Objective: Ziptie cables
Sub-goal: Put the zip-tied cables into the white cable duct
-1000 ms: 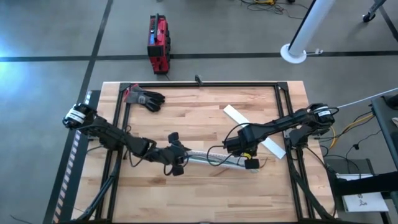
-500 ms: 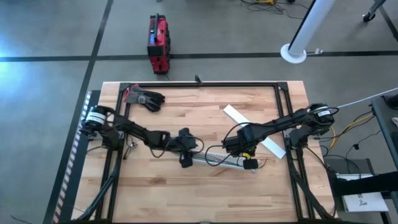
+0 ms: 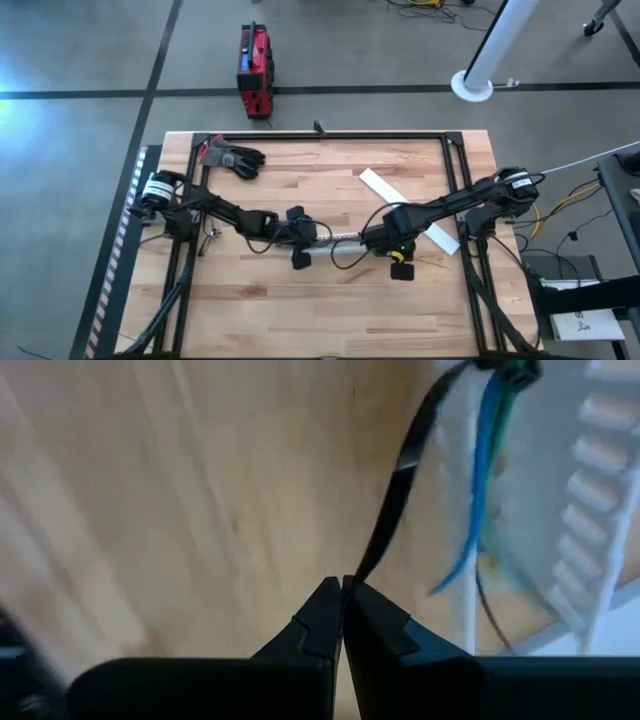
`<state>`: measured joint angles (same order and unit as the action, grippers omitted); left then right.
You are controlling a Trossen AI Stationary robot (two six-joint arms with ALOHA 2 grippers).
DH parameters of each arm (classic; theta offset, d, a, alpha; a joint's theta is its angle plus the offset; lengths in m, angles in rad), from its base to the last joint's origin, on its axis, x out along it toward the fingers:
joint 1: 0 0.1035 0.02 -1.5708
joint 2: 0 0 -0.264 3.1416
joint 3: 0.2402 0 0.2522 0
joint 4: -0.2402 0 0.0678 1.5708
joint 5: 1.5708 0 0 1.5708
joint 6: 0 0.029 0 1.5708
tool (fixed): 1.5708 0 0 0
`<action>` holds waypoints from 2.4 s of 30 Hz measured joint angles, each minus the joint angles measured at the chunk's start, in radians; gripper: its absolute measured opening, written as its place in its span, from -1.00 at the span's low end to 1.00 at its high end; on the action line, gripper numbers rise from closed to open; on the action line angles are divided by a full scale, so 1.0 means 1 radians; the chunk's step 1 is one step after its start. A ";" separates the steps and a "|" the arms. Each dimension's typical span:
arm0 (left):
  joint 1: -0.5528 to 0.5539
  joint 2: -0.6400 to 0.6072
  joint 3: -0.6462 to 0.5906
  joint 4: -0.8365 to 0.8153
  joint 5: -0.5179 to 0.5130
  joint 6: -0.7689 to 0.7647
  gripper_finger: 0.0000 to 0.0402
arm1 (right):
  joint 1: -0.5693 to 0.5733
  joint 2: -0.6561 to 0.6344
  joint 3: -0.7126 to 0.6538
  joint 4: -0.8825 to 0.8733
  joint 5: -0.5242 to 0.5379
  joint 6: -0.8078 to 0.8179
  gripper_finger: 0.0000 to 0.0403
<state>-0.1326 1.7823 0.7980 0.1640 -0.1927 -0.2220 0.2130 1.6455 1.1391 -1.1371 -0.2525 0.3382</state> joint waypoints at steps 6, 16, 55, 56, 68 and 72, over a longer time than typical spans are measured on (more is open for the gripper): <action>-0.017 0.001 0.001 -0.002 0.017 0.055 -0.99 | -0.002 0.000 -0.008 0.002 0.151 -0.066 -1.00; -0.017 0.002 0.000 0.012 0.019 0.052 -0.99 | -0.031 0.028 -0.063 0.108 0.174 -0.202 -1.00; -0.017 0.003 0.000 0.050 0.016 0.049 -0.99 | -0.055 0.056 0.166 0.071 0.290 -0.256 -0.32; -0.017 0.003 0.000 0.049 0.017 0.050 -1.00 | -0.055 0.055 0.166 0.070 0.291 -0.259 -0.31; -0.018 -0.014 0.000 -0.018 0.019 0.076 -0.99 | -0.036 -0.002 0.208 -0.127 0.436 -0.171 -0.22; -0.023 -0.035 -0.002 -0.038 0.020 0.094 -1.00 | 0.003 -0.109 0.212 -0.136 0.533 -0.117 -0.29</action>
<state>-0.1560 1.7475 0.7959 0.1256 -0.1729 -0.1279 0.2162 1.5362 1.3508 -1.2728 0.2803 0.2213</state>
